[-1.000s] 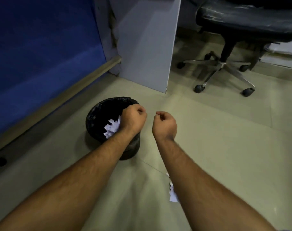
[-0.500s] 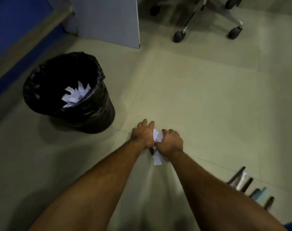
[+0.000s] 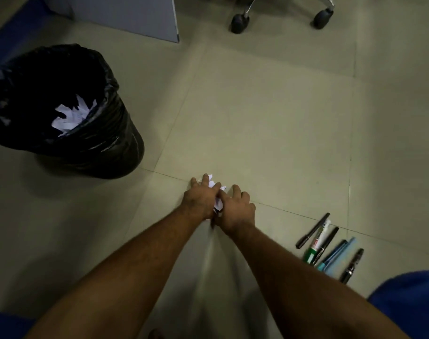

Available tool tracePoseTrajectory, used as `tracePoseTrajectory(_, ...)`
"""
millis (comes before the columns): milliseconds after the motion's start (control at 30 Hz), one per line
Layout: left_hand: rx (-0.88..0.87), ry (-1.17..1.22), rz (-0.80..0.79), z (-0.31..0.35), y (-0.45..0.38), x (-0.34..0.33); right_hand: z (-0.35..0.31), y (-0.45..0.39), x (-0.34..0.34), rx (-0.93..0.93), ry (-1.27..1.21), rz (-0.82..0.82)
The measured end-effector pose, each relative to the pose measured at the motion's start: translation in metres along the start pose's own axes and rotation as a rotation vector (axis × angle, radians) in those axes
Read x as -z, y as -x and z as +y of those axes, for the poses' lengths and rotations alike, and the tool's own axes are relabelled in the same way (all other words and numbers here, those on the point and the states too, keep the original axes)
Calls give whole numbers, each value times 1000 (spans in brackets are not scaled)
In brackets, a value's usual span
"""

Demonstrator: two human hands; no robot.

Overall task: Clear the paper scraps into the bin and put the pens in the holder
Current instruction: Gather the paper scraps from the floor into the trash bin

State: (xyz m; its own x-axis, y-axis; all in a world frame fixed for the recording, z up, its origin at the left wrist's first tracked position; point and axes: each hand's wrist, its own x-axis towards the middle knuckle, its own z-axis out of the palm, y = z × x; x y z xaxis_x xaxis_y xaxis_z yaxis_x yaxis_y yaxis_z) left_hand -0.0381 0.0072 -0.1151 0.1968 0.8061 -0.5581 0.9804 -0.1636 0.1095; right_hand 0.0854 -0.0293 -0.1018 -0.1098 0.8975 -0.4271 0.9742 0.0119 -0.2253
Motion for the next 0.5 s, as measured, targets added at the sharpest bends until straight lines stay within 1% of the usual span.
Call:
tracePoseTrajectory(167,21,59,232,15,21,1,3,0,2,7,-212,45)
tracePoseTrajectory(200,44,76,248,14,22,-1,2,-3,1,7,-242,58)
tracePoseTrajectory(267,95,97,220,13,24,-2,-2,-8,0,-2,-285,66)
tracePoseTrajectory(367,154,209,212,11,27,-6,-8,-15,-1,-24,-339,30)
tracePoseTrajectory(500,264,392,296,3,30,-7,-10,-23,-2,-74,-394,-3)
